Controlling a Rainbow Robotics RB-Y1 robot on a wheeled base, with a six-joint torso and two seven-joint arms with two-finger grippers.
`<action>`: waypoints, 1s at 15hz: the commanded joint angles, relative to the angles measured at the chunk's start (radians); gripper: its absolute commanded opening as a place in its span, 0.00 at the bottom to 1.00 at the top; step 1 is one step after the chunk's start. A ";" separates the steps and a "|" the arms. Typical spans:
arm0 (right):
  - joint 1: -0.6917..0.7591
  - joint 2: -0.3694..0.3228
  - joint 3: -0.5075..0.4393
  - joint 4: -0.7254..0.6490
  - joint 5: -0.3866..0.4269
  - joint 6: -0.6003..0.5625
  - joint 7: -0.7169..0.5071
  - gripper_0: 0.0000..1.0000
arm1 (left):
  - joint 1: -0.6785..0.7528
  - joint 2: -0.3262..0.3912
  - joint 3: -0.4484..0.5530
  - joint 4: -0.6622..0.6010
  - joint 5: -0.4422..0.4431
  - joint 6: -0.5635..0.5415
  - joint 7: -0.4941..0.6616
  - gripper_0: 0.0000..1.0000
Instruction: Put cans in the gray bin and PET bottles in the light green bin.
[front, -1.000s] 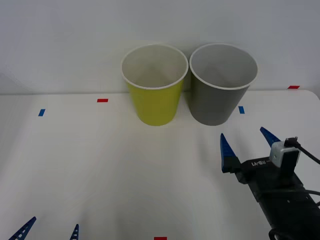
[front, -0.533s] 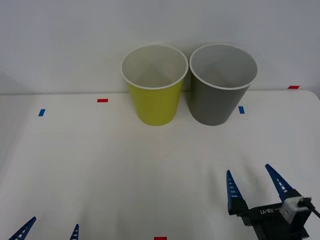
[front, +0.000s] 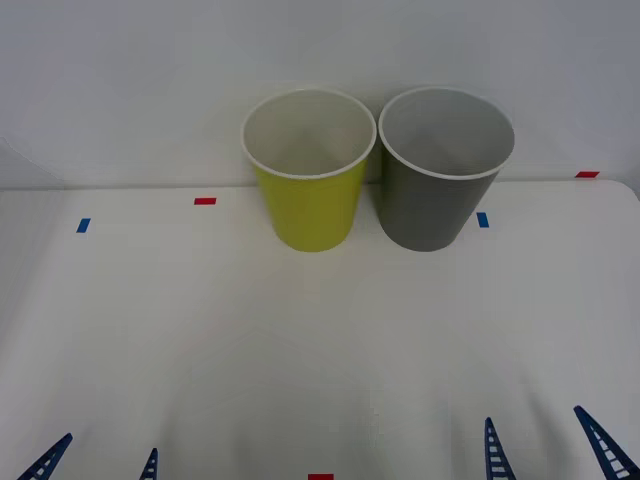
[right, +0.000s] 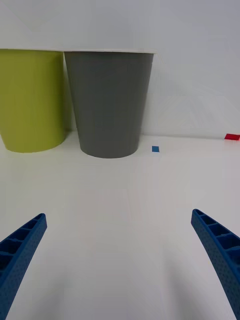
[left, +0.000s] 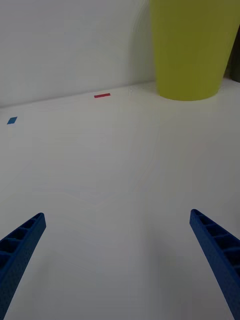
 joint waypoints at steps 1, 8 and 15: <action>0.030 0.002 -0.005 0.015 -0.023 -0.025 -0.005 1.00 | 0.000 0.000 0.000 0.000 0.000 0.000 0.000 1.00; 0.027 0.000 -0.008 0.047 -0.045 -0.041 -0.010 1.00 | 0.000 0.000 0.000 0.000 0.000 0.000 0.000 1.00; 0.027 0.000 -0.008 0.047 -0.045 -0.041 -0.010 1.00 | 0.000 0.000 0.000 0.000 0.000 0.000 0.000 1.00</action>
